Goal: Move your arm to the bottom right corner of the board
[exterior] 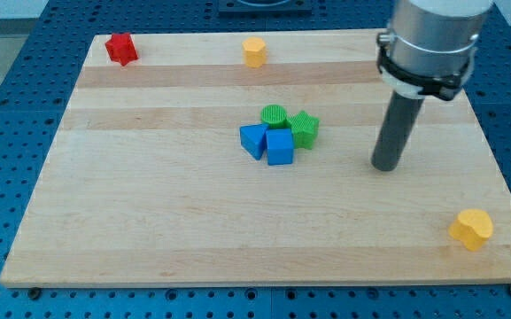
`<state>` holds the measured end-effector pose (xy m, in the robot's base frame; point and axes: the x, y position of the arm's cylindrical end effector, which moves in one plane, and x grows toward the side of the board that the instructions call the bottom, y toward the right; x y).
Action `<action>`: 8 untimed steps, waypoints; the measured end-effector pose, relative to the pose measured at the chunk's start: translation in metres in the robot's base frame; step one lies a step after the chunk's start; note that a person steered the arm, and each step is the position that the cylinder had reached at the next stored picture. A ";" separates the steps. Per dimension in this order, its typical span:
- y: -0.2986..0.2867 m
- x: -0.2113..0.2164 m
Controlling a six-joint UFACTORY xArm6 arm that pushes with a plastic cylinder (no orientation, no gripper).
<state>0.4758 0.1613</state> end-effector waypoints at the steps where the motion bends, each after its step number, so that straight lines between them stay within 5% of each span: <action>1: 0.024 0.009; 8: 0.137 0.101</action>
<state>0.5772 0.2986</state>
